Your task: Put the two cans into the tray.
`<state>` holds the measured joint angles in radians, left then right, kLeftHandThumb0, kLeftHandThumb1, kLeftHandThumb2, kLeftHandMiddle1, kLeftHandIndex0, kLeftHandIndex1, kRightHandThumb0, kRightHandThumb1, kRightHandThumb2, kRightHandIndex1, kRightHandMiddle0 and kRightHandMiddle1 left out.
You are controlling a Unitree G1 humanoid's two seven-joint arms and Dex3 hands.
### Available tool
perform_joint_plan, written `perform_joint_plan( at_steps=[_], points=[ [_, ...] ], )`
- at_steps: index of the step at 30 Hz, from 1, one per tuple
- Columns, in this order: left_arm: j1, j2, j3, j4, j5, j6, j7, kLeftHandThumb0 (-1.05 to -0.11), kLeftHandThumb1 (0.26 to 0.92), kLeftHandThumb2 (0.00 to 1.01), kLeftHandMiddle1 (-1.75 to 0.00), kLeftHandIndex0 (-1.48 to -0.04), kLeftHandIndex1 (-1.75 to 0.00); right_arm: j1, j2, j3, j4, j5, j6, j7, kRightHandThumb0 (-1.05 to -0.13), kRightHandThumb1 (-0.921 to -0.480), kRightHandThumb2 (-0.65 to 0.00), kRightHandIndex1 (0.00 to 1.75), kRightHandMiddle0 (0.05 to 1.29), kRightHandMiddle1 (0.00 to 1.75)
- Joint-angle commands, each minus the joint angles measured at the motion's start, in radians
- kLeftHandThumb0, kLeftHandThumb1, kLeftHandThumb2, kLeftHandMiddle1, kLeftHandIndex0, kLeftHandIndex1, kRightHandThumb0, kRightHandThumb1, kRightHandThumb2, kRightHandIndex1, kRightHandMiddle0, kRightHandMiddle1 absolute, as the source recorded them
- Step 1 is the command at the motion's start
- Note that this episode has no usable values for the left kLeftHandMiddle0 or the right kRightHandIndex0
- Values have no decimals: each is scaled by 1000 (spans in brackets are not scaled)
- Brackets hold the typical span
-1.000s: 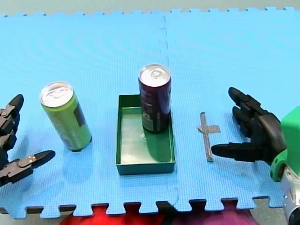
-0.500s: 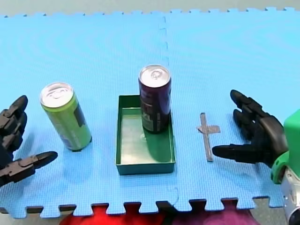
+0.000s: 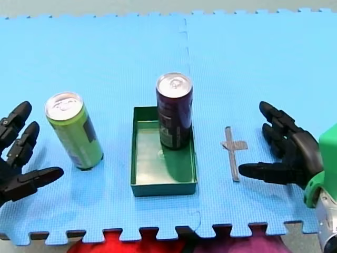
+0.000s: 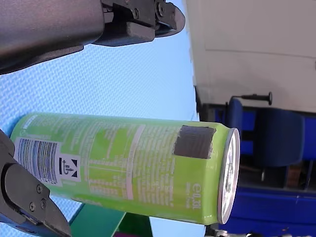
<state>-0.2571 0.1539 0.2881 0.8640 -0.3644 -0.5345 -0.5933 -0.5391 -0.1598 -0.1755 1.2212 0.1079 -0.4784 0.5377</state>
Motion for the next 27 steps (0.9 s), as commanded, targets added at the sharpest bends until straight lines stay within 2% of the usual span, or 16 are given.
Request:
perform_joint_plan(
  at_steps=[1, 6, 14, 21, 27],
  points=[
    [-15, 7, 9, 24, 0, -16, -12, -692, 524, 3, -20, -209, -9, 5, -3, -1, 7, -3, 2, 1, -526, -654, -3, 12, 184, 4],
    [-47, 13, 25, 74, -4, -35, -45, -687, 530, 4, -14, -216, -7, 5, 0, -1, 9, -3, 2, 1, -562, -661, -4, 10, 192, 4],
    [-80, 15, 28, 133, 30, -91, -30, -728, 549, 6, -2, -218, -2, 5, -1, -5, 12, -1, 2, 3, -621, -673, -4, 7, 202, 4],
    [-110, 12, 34, 161, 14, -72, -87, -779, 566, 7, 0, -220, -2, 4, -2, -6, 13, -2, 2, 3, -664, -684, -4, 5, 211, 4],
    [-138, 4, 26, 153, 21, -66, -110, -800, 572, 4, -3, -231, -5, 6, -2, -1, 11, -8, -1, 0, -675, -687, -2, 4, 214, 3]
  ],
)
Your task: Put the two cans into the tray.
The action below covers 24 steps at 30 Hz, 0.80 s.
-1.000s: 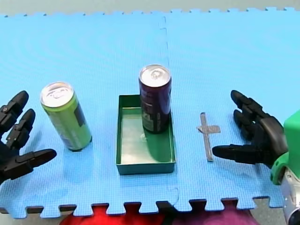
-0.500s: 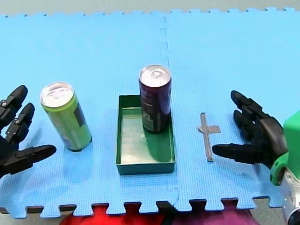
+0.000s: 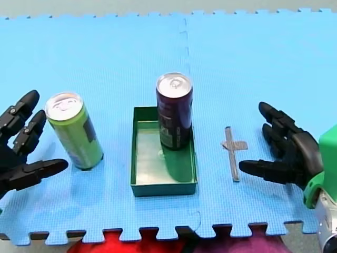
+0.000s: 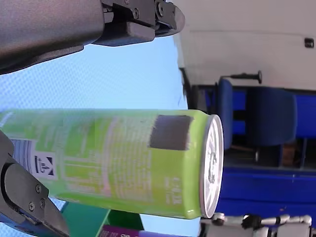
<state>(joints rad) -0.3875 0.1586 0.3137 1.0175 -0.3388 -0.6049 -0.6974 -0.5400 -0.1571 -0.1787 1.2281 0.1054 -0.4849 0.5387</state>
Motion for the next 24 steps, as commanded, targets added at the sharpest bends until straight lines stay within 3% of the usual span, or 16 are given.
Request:
perform_joint_plan(
  at_steps=[1, 6, 13, 24],
  points=[
    [-11, -4, 3, 1, -12, 11, -17, -803, 573, 4, -3, -233, -5, 6, -5, 3, 4, -7, 5, -3, -669, -686, -2, 4, 213, 2],
    [-22, -7, 15, -1, -43, 54, -71, -815, 573, 2, -9, -237, -4, 4, -5, 4, 3, -9, 2, -6, -641, -684, -1, 4, 212, 0],
    [-29, -3, 18, -25, -65, 125, -119, -829, 574, 1, -11, -239, -2, 2, -1, 4, 2, -9, 2, -10, -668, -693, -3, 4, 215, 1],
    [-29, -11, 5, -54, -47, 134, -90, -833, 575, 1, -8, -242, -2, 3, 3, 2, 0, -7, -2, -9, -730, -709, -4, 3, 222, 2]
  ],
)
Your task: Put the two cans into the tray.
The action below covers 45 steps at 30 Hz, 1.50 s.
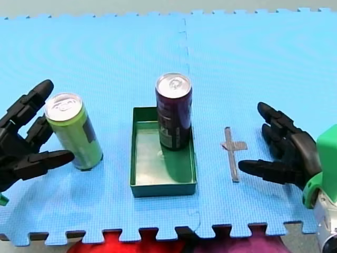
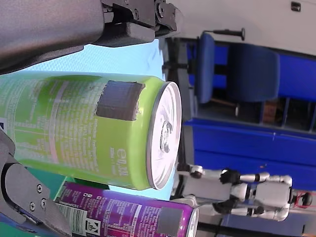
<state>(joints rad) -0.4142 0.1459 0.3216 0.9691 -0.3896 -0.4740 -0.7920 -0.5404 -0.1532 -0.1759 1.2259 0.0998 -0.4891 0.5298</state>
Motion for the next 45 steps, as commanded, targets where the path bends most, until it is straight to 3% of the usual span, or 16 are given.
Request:
perform_joint_plan(
  at_steps=[1, 13, 45],
  points=[
    [-4, 2, -4, -6, 6, 4, 7, -833, 575, 1, -8, -243, -2, 3, 0, -1, 2, 0, 2, 1, -738, -711, -4, 3, 223, 2],
    [0, -2, -21, -23, 38, -4, 44, -859, 583, 3, -4, -246, -1, 9, 1, -12, -1, 13, -6, 20, -797, -728, -4, 6, 238, 4],
    [-15, -3, -82, -5, 114, -39, 130, -962, 627, 4, -4, -279, -4, 13, 4, -17, -11, 17, -5, 18, -847, -743, -1, 2, 257, 2]
  ],
)
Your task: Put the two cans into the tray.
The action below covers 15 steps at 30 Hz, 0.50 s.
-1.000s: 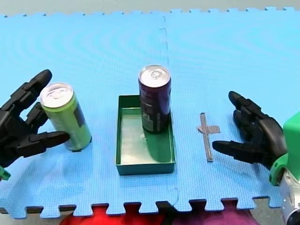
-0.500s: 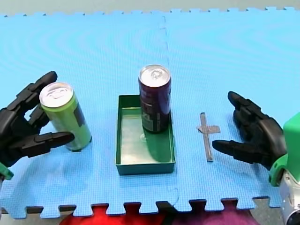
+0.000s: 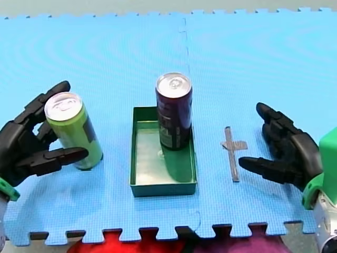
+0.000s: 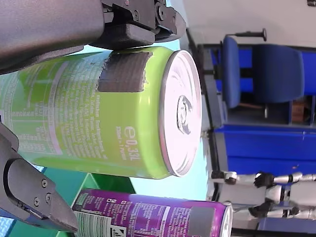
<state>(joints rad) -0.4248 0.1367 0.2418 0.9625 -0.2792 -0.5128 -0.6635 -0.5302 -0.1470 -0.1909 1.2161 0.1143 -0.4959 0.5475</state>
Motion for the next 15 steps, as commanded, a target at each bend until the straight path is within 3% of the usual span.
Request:
perform_joint_plan(
  at_steps=[1, 15],
  points=[
    [-5, 7, -3, 3, 4, 0, 1, -966, 628, 4, -4, -280, -4, 3, -2, -3, -1, 3, 1, 0, -848, -744, -1, 2, 258, 2],
    [-28, -1, -17, 17, 21, 4, 29, -985, 640, 3, 0, -281, 0, 7, -2, -5, -1, 4, -2, 3, -852, -748, -1, 2, 264, 1]
  ],
)
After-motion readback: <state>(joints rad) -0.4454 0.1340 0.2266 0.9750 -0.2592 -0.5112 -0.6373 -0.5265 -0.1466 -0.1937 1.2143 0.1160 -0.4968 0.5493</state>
